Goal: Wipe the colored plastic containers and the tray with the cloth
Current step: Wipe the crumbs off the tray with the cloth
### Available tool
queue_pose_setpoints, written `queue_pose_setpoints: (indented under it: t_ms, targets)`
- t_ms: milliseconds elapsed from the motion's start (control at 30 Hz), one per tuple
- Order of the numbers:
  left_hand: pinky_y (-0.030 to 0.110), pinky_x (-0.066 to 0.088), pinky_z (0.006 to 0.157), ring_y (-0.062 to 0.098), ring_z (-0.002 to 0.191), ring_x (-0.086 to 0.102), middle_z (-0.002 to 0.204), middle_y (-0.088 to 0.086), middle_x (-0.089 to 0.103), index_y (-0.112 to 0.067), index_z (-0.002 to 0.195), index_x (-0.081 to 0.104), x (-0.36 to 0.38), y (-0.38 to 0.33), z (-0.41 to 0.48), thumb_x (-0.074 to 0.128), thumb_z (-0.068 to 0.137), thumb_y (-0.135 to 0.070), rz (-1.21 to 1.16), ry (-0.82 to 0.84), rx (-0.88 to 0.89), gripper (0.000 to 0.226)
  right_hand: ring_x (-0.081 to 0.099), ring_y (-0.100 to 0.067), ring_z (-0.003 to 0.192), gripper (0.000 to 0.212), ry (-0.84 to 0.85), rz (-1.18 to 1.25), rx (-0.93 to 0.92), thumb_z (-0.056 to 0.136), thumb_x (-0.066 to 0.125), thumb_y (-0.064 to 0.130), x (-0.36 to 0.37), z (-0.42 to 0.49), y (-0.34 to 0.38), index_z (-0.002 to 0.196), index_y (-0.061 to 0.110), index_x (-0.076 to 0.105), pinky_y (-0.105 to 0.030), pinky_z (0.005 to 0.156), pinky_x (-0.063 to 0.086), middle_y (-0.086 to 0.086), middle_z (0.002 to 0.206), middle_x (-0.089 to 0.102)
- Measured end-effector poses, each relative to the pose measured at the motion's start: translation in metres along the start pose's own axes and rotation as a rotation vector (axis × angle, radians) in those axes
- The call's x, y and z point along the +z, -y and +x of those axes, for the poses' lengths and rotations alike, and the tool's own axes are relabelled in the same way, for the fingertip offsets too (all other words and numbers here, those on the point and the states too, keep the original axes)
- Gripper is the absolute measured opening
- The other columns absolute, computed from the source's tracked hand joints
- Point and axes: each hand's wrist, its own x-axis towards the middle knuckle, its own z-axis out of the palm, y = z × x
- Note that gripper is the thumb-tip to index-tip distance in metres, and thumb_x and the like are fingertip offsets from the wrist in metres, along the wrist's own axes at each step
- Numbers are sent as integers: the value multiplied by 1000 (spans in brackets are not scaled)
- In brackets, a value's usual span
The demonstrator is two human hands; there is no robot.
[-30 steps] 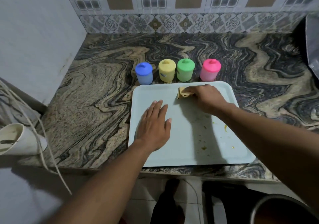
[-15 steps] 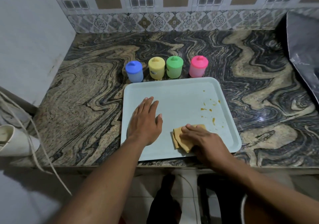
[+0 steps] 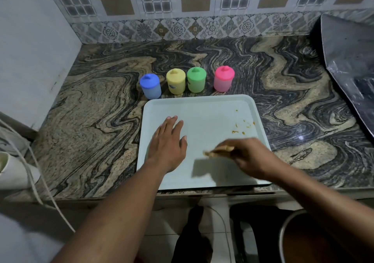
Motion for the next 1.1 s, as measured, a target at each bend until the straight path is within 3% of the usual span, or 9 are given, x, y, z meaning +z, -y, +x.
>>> queue_pose_setpoints:
  t_ms: [133,267,400,500,600,700,800,967,1100]
  targets:
    - [42,19,122,27,151,19,160,10,29,-14,149,37,-11,-21,15,35,102,-43,42,-45,-35,55,69,-29,92,32,-207,-188,93,90,60,5,-49,60,-21,109,27,75,-30,70,47,-5,98,78]
    - [44,9,126,25,155,3,167,6,14,-18,156,25,6,-55,23,28,102,-46,-33,-42,-18,60,65,-41,91,39,-221,-356,165,86,49,2,-70,107,-43,109,24,74,-41,71,51,-16,97,74]
    - [41,7,127,22,156,1,169,3,10,-20,158,20,21,-59,20,22,103,-46,7,-72,-49,60,67,-39,103,47,-117,-427,192,80,55,15,-62,118,-52,122,33,69,-45,84,56,-12,116,73]
    - [41,10,126,21,156,4,168,2,14,-22,156,24,20,-59,21,25,102,-44,-5,-87,-55,59,63,-37,113,56,-96,-466,228,73,56,16,-45,109,-49,125,35,67,-40,86,52,-8,127,69]
    - [41,12,126,20,155,6,167,1,16,-23,155,25,19,-60,21,27,101,-46,-7,-87,-67,59,63,-34,115,48,-188,-465,210,77,59,10,-27,85,-46,121,28,69,-40,84,52,-7,125,70]
    - [41,15,125,21,155,8,167,1,18,-23,154,28,20,-60,21,27,100,-47,5,-99,-77,59,62,-32,119,33,-237,-395,172,87,58,13,-11,53,-43,116,16,72,-43,93,52,-11,127,69]
    - [41,16,125,21,155,10,166,1,19,-23,153,29,21,-60,21,27,100,-48,6,-99,-85,59,58,-24,127,34,-203,-393,146,88,57,14,4,24,-41,118,20,73,-37,101,48,-5,136,65]
    - [41,16,125,21,154,11,166,1,20,-23,153,29,22,-60,21,26,100,-49,8,-97,-87,60,61,-17,123,37,-111,-452,97,77,66,12,19,-19,-28,109,30,74,-28,87,53,7,130,69]
    - [41,16,125,22,154,12,165,2,21,-22,153,29,24,-60,21,28,100,-49,14,-110,-86,59,59,-16,122,48,14,-530,39,74,61,7,27,-49,-10,114,30,70,-33,79,58,13,130,67]
